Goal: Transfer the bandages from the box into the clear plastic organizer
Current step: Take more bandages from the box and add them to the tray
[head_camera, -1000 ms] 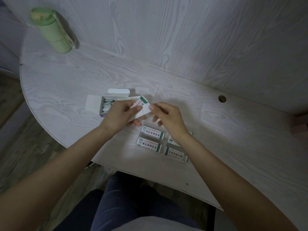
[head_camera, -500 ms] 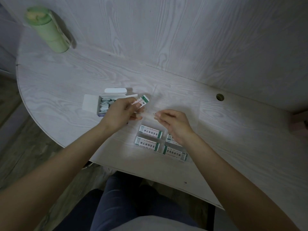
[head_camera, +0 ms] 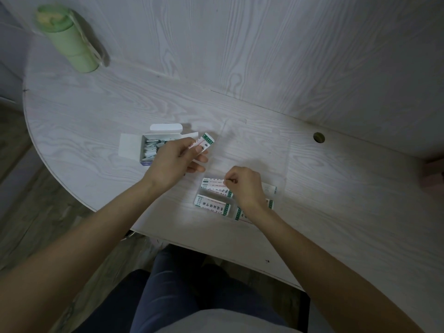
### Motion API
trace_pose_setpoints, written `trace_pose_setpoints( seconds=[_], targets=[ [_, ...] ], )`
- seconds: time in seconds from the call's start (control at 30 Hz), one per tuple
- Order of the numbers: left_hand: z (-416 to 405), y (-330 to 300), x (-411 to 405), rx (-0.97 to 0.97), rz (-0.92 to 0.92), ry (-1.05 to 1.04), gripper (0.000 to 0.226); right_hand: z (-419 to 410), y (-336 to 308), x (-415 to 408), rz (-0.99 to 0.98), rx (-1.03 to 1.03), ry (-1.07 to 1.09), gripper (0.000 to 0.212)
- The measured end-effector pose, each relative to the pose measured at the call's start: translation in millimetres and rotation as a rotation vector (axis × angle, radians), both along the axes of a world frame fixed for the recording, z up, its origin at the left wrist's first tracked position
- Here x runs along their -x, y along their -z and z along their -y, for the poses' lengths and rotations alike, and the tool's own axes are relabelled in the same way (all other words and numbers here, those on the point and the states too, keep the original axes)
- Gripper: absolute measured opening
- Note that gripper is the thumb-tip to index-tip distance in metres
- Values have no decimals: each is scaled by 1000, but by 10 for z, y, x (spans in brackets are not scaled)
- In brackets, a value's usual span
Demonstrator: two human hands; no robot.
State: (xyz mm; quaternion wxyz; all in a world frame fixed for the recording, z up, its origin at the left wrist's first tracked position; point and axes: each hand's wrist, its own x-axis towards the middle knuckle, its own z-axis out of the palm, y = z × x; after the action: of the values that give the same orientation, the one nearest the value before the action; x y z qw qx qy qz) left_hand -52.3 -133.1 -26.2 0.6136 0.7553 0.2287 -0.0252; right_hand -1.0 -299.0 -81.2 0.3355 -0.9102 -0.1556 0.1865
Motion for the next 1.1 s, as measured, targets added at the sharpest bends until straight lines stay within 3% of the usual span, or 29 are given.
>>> trace_pose_setpoints(
  seconds=[0.17,0.3,0.4,0.5,0.57,0.63,0.77,0.83,0.93,1.1],
  targets=[
    [-6,-6,5,-1,10,1,17,-52,-26,47,201,266,-194,11],
    [-8,-9,17,-40,10,55,16,-76,0,46,207,352,-298,14],
    [-21,-6,25,-85,8,120,14,-63,-32,22,81,61,-132,13],
    [-27,1,24,-132,-20,181,11,-44,-230,-59,-205,-382,49,21],
    [-5,15,15,-157,-53,233,10,-24,-357,-127,-380,-509,58,29],
    [28,30,2,-174,-83,278,11,-2,-395,-177,-373,-477,-25,38],
    [79,52,-14,-198,-87,295,9,25,-344,-217,-266,-403,-70,14],
    [71,84,-12,-249,-73,261,5,72,-307,-229,-215,-337,-27,13],
    [71,155,-11,-393,-59,278,12,171,-253,-210,-150,-187,-61,20],
    [159,294,-15,-686,-71,451,16,239,-165,-140,-87,-33,-110,9]
  ],
)
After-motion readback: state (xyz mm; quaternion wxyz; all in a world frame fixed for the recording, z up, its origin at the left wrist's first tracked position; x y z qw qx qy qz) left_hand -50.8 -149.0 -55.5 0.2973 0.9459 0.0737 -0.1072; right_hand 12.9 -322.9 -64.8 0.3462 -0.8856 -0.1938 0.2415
